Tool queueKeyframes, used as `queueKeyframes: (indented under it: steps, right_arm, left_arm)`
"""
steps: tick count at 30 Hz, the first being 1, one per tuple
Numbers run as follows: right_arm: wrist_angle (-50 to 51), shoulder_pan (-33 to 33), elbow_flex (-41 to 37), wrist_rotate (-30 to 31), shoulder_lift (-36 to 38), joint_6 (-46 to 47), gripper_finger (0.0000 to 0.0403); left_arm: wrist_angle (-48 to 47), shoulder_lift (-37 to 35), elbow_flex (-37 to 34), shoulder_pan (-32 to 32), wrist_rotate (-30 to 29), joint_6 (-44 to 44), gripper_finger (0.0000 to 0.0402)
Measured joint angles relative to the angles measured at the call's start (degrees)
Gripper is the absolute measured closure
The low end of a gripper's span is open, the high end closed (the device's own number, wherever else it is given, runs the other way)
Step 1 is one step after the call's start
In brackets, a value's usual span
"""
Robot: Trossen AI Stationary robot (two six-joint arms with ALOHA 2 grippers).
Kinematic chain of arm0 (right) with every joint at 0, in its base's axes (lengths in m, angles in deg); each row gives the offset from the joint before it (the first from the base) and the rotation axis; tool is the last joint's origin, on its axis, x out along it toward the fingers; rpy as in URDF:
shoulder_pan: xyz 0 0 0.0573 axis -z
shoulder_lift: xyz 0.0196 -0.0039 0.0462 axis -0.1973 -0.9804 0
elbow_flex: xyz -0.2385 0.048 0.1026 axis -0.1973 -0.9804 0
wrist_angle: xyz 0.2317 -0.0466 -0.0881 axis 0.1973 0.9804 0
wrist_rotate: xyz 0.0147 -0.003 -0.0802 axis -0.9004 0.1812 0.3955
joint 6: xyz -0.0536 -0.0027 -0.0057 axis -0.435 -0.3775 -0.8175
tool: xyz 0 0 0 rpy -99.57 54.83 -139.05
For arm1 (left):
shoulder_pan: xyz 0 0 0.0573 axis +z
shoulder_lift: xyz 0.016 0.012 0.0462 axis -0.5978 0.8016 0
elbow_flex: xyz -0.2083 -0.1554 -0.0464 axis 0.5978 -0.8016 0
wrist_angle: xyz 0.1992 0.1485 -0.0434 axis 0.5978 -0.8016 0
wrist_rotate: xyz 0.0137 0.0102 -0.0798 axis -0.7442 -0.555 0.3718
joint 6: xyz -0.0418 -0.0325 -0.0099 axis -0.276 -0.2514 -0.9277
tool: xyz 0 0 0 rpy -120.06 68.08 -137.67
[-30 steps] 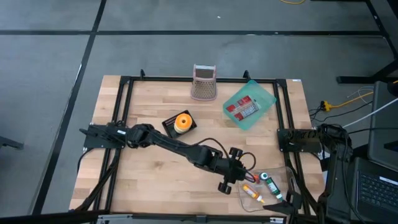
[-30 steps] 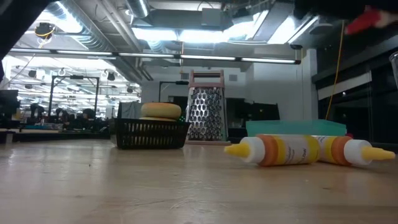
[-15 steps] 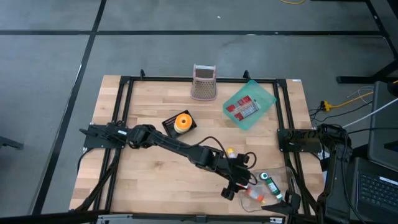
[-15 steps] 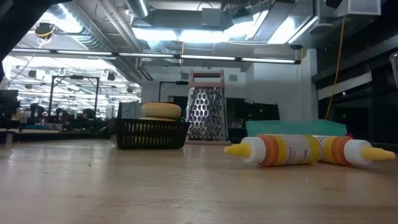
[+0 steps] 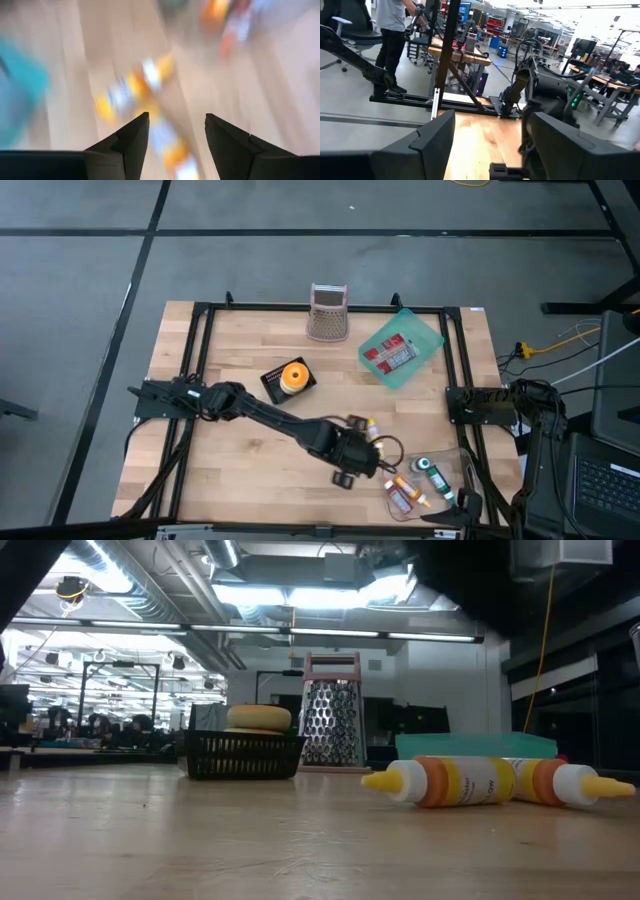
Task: Pick & Place Food Item
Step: Put the left yellow food coloring bottle into the transparent bin
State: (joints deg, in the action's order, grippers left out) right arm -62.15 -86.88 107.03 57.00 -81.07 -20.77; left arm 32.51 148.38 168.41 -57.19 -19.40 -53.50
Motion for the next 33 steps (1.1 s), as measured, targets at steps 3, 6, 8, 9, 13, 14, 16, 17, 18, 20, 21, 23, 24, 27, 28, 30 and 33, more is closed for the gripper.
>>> queueKeyframes:
  steps: [3, 6, 8, 9, 13, 14, 16, 17, 18, 20, 21, 23, 24, 27, 28, 30, 33]
  right_arm:
    - [0.28, -0.01, 0.0, -1.26, 0.0, 0.66, 0.0144]
    - [0.69, 0.22, 0.0, -1.69, -0.02, 1.49, 0.0144]
    - [0.78, 0.56, 0.0, -2.46, -0.02, 1.51, 0.0144]
    - [0.84, 0.73, 0.0, -2.72, -0.02, 1.51, 0.0144]
    - [1.07, 1.33, 0.0, -3.05, -0.04, 1.51, 0.0144]
    - [1.09, 1.45, 0.0, -3.5, -0.04, 1.5, 0.0144]
    - [1.09, 1.71, 0.0, -4.84, -0.04, 1.46, 0.0144]
    - [1.13, 1.85, 0.0, -5.52, -0.04, 1.44, 0.0144]
    - [1.14, 2.0, 0.0, -6.06, -0.04, 1.43, 0.0144]
    - [1.28, 2.19, 0.0, -6.88, -0.04, 1.37, 0.0144]
    - [1.33, 2.24, 0.0, -7.09, -0.04, 1.33, 0.0144]
    - [1.67, 2.29, 0.0, -7.21, -0.04, 1.43, 0.0144]
    - [1.99, 2.29, 0.0, -7.21, -0.04, 1.53, 0.0144]
    - [2.18, 2.29, 0.0, -7.41, -0.04, 1.73, 0.0144]
    - [2.22, 2.29, 0.0, -7.63, -0.04, 1.75, 0.0144]
    - [2.4, 2.29, 0.0, -8.26, -0.04, 1.96, 0.0144]
    - [2.42, 2.29, 0.0, -8.55, -0.04, 2.5, 0.0144]
  left_arm:
    - [-9.15, 0.44, -0.17, -0.56, -0.32, -9.15, 0.0215]
    - [-11.83, 0.97, -0.91, -0.41, -0.25, -14.98, 0.0212]
    - [-11.44, 1.21, -1.43, -0.37, -0.6, -16.56, 0.0208]
    - [-11.0, 1.2, -1.57, -0.38, -0.95, -17.43, 0.0207]
    - [-10.61, 1.06, -1.7, 0.11, 0.49, -22.45, 0.0201]
    - [-10.61, 1.07, -1.71, 0.39, 1.1, -23.78, 0.02]
    - [-9.99, 1.52, -1.68, 1.07, 2.21, -25.61, 0.0199]
    - [-9.91, 1.77, -1.69, 1.28, 2.6, -26.32, 0.0199]
    - [-10.1, 2.06, -1.77, 1.49, 2.71, -27.22, 0.0199]
    - [-9.21, 2.85, -1.77, 1.93, 4.35, -28.8, 0.0199]
    - [-9.19, 3.23, -1.77, 2.09, 4.9, -29.54, 0.0198]
    - [-9.18, 4.3, -1.75, 2.48, 6.73, -30.39, 0.0198]
    - [-9.32, 4.88, -1.75, 2.7, 7.09, -30.51, 0.0198]
    - [-9.92, 6.36, -1.75, 3.27, 6.92, -31.11, 0.0198]
    - [-10.02, 6.61, -1.75, 3.47, 6.96, -31.4, 0.0198]
    - [-10.9, 7.16, -1.75, 3.58, 6.89, -32.42, 0.0198]
    - [-11.94, 8.57, -1.73, 3.72, 7.1, -33.58, 0.0198]
